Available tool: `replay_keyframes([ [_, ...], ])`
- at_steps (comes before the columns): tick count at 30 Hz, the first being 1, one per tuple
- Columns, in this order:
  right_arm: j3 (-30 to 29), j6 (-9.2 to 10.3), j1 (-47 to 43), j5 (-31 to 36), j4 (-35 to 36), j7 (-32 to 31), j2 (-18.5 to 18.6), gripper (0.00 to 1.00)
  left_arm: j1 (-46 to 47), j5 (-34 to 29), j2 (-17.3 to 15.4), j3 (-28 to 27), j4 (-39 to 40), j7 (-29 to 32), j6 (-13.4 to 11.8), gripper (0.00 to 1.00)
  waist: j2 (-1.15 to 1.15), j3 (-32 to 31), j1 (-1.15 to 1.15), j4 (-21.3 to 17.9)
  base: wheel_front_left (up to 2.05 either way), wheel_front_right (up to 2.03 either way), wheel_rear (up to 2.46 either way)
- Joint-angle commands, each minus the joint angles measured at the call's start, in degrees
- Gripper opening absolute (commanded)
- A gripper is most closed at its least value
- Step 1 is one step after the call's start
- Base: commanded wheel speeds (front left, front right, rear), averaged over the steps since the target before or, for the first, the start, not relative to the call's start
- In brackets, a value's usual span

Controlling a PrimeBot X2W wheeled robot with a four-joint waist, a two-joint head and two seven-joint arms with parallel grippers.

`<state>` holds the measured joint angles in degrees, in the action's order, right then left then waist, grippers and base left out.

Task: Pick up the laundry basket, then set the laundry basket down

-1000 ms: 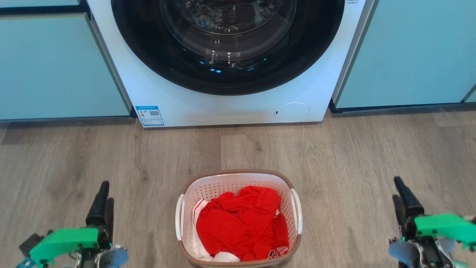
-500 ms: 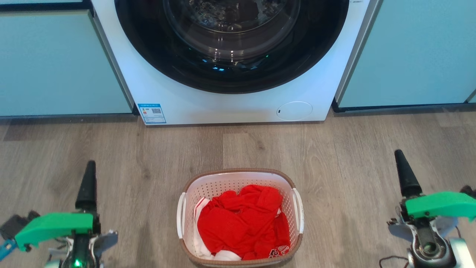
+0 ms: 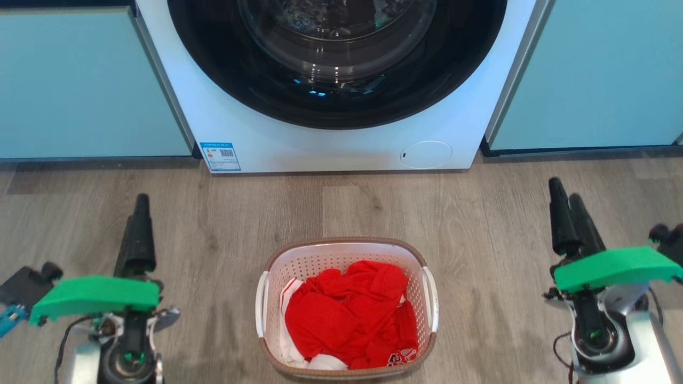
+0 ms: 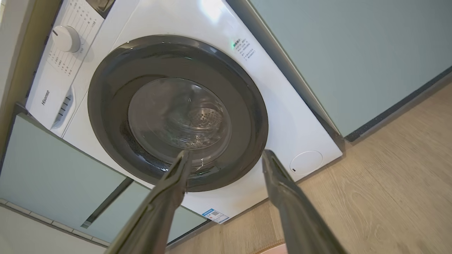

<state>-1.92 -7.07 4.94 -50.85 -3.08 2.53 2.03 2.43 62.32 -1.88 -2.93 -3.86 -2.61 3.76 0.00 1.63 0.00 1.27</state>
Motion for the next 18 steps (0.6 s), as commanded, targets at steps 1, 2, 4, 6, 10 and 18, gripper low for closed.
replay_keyframes([
  [1, 0.9, -0.19, 3.4, 2.4, 3.3, 0.7, 0.7, 1.00, 3.4, -2.4, -0.7, 0.0, 3.1, -0.7, -0.2, 1.00, 0.00, 0.0, 0.00, 0.1, 0.00, 0.00, 0.00],
  [2, 1.2, -0.19, 3.5, 3.4, 3.7, 0.9, 0.7, 1.00, 3.4, -3.7, -0.8, 0.5, 3.5, -0.9, -0.6, 1.00, 0.00, 0.1, 0.00, 0.1, 0.00, 0.00, 0.00],
  [4, 1.8, -0.20, 3.6, 5.4, 4.4, 1.3, 1.0, 1.00, 3.4, -6.2, -0.8, 1.4, 4.2, -1.2, -1.6, 1.00, 0.00, 0.1, 0.00, 0.2, 0.00, 0.00, 0.00],
  [6, 2.6, -0.21, 3.8, 7.5, 5.0, 1.6, 1.2, 1.00, 3.5, -9.4, -0.8, 2.7, 4.7, -1.5, -2.6, 1.00, 0.00, 0.1, 0.00, 0.3, 0.00, 0.00, 0.00],
  [10, 4.3, -0.22, 4.2, 11.6, 6.1, 2.3, 1.8, 1.00, 3.8, -16.4, -0.8, 5.9, 5.5, -2.2, -4.9, 1.00, 0.00, 0.1, 0.00, 0.4, 0.00, 0.00, 0.00],
  [18, 6.3, -0.24, 4.0, 18.0, 6.4, 3.4, 2.1, 1.00, 4.6, -25.8, -2.5, 13.0, 4.9, -3.4, -10.9, 1.00, 0.00, 0.0, 0.00, 0.4, 0.00, 0.00, 0.00],
])
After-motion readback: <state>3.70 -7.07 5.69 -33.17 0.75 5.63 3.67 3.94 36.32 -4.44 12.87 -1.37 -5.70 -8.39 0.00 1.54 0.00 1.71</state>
